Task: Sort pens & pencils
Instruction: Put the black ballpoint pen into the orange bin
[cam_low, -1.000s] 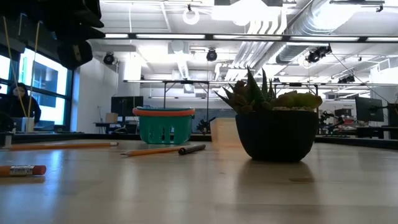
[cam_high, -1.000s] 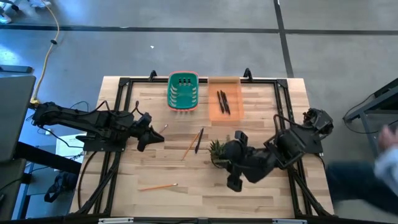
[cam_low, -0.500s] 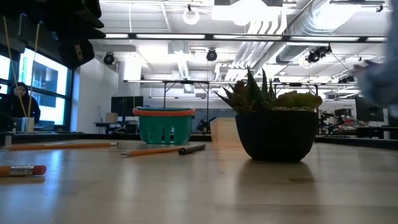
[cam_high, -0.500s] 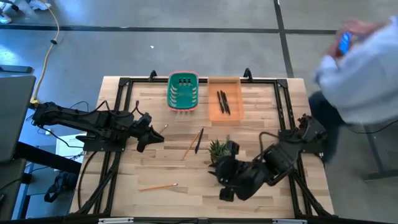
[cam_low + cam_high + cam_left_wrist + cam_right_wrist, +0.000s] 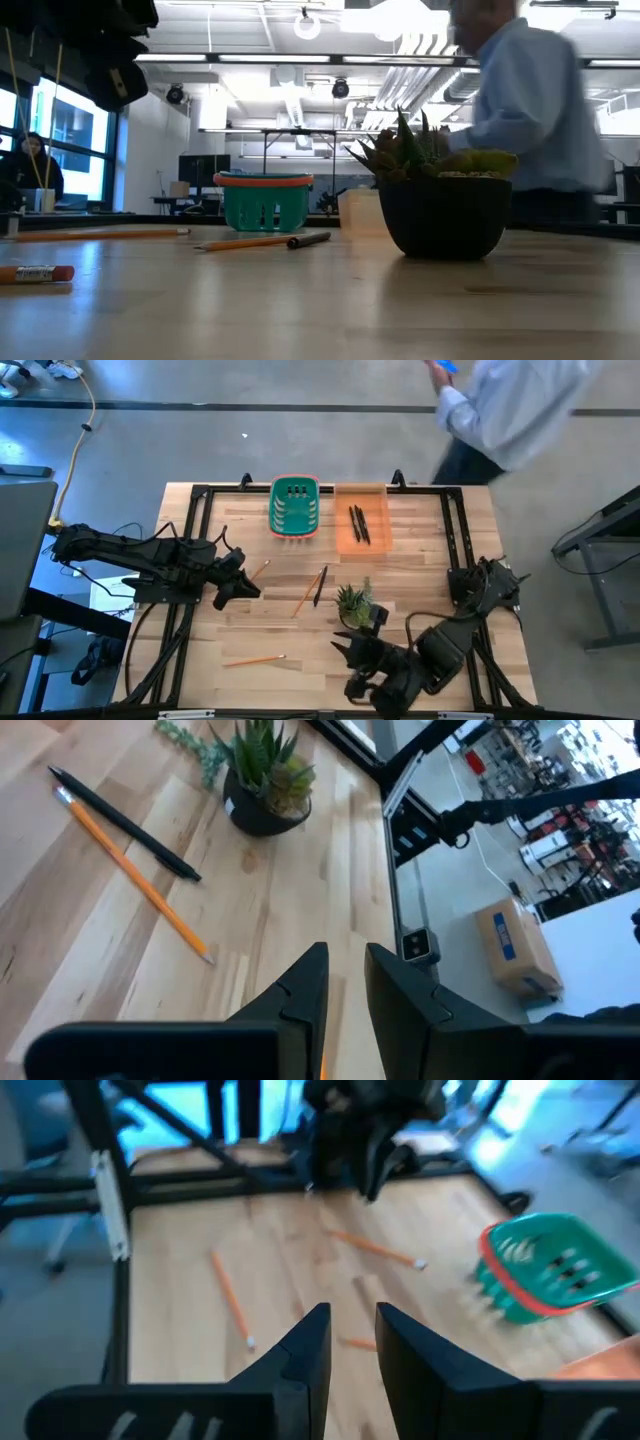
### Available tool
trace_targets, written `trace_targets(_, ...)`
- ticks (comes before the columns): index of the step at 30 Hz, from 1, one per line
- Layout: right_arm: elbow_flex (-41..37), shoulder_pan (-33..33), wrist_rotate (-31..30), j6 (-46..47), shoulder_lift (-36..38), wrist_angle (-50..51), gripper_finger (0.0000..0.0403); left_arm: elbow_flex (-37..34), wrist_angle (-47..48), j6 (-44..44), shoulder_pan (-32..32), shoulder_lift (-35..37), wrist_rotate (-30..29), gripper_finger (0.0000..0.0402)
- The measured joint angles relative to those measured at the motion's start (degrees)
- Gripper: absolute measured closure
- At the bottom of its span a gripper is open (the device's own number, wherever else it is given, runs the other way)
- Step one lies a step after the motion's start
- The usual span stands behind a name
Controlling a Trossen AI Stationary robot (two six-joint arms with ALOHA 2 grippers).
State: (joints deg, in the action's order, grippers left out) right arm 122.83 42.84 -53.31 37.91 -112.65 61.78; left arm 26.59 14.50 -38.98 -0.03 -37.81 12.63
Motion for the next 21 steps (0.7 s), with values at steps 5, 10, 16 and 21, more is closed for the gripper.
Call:
trace_targets(5, 0.0, 3.0, -9.3, 3.5, -0.6, 0.0, 0.0328, 0.0, 0.8, -0.2, 0.0, -0.7, 0.0, 0.0344)
trace_targets(10, 0.0, 4.6, -12.9, 7.2, -0.9, 0.5, 0.0328, 0.0, 0.5, -0.3, 0.0, -2.1, 0.3, 0.0344)
trace_targets(16, 0.0, 4.8, -12.1, 13.6, -1.1, 1.0, 0.0328, 0.0, 0.2, -0.2, 0.0, -4.6, 0.2, 0.0344)
trace_targets(21, 0.0, 4.9, -11.7, 17.7, -1.1, 0.9, 0.0328, 0.0, -2.6, -0.1, 0.0, -7.6, -3.8, 0.0344)
